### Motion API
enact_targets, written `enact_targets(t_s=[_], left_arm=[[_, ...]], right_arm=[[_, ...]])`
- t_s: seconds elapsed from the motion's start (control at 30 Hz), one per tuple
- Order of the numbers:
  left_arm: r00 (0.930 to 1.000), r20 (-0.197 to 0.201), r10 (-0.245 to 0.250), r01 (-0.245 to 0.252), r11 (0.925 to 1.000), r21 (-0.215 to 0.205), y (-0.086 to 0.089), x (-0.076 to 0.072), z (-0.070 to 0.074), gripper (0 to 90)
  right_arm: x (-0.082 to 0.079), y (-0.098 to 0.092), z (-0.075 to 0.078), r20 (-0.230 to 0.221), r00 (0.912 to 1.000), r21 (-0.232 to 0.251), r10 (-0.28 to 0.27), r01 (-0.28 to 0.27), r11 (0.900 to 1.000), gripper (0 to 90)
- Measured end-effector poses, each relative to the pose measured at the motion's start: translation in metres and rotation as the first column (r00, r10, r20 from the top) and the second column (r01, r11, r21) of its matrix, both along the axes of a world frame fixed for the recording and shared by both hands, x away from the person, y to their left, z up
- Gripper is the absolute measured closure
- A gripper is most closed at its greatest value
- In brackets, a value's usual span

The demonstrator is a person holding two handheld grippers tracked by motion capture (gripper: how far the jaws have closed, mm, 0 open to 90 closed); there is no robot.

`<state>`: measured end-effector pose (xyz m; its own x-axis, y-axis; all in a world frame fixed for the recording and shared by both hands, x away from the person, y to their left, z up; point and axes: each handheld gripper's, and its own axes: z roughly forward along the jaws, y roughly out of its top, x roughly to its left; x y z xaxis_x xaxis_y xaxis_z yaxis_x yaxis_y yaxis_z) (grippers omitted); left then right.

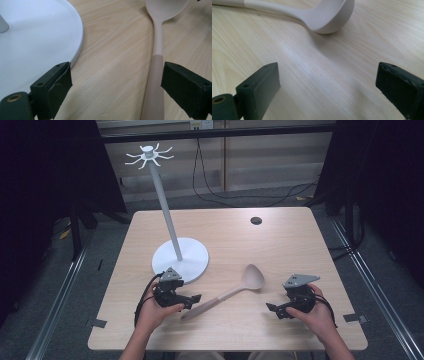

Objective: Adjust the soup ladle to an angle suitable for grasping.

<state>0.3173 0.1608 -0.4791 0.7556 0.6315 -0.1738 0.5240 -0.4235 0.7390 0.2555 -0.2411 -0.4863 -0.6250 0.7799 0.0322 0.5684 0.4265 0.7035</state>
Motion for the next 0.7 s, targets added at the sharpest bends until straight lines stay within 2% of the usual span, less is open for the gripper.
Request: enact_targets(t_s=[0.2,0.27,0.33,0.43,0.5,0.53,0.7], left_arm=[[0.9999,-0.007,-0.012,0.012,0.9999,0.009,-0.0045,-0.001,-0.0005,9.9],[0.9998,-0.01,-0.017,0.017,0.9998,0.012,-0.0055,-0.0016,-0.0004,10.0],[0.9998,-0.006,-0.02,0.02,0.9997,0.015,-0.0061,-0.0023,0.0002,10.0],[0.9994,-0.008,-0.035,0.035,0.999,0.028,-0.0068,-0.0039,0.0017,10.4],[0.9988,-0.012,-0.047,0.047,0.9981,0.04,-0.0077,-0.0054,0.0024,10.7],[0.9989,-0.013,-0.045,0.045,0.9983,0.036,-0.0086,-0.0064,0.0024,10.9],[0.9973,-0.02,-0.071,0.072,0.9951,0.069,-0.0103,-0.0093,0.003,12.2]], right_arm=[[-0.0019,-0.0056,0.0024,0.001,0.9999,0.011,-0.013,0.013,1.0,5.0],[-0.0012,-0.005,0.0032,0.01,0.9999,0.024,-0.005,0.005,1.0,5.1],[-0.0014,-0.0027,0.0038,0.013,0.9999,0.017,0.002,-0.002,1.0,5.1],[-0.0021,0.0015,0.0049,0.005,1.0,0.003,0.006,-0.006,1.0,5.1],[-0.0007,0.0026,0.0054,0.017,0.9997,0.006,0.019,-0.019,1.0,5.1],[-0.0011,0.0033,0.0059,0.01,0.9999,0.008,0.011,-0.011,1.0,5.1],[0.0,0.0041,0.0071,0.012,0.9998,0.011,0.016,-0.016,1.0,5.2]])
